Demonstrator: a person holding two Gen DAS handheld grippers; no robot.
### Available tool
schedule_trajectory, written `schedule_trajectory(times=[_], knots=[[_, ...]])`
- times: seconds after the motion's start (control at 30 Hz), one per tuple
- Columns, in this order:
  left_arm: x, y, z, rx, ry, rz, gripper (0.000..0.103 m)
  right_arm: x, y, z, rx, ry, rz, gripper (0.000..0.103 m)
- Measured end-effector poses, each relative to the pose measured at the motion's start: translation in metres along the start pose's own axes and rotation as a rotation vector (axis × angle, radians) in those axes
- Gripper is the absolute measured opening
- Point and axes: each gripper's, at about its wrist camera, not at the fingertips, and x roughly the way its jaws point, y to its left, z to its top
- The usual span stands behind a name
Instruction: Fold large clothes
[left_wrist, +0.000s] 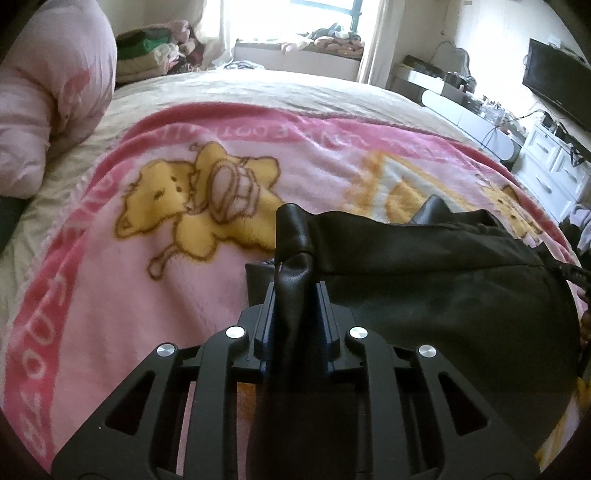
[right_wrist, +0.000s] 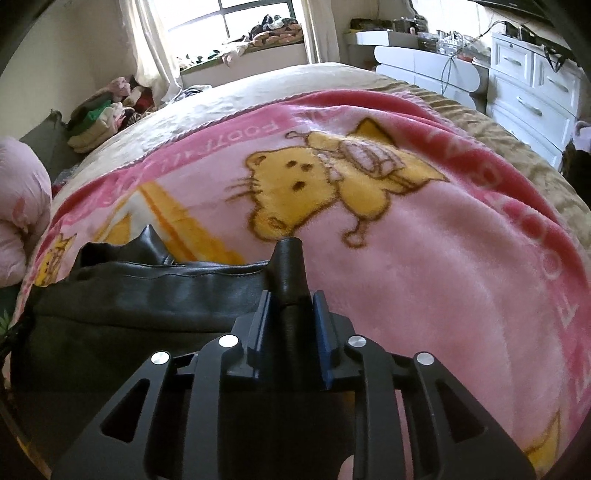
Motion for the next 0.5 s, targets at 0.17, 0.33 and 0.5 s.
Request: schedule_trajectory(times=[0.17,0.33,0.5], knots=[[-0.007,-0.002,0.000,0.007,0.005,0.017,0.027,-0.018,-0.003,-0.005,0.007,-0.011,-0.014,0.051],[-0.022,-0.003,0.002,-0.007,-0.007,0.031,0.060,-0.041,-0.016,-0.022,0.047,-0.012,0.021,0.074],[-0.043,-0.011,0.002,0.007,-0.019,0.029,0.085,-0.074,-0.025,-0.040,0.061,-0.031,0.086,0.091]])
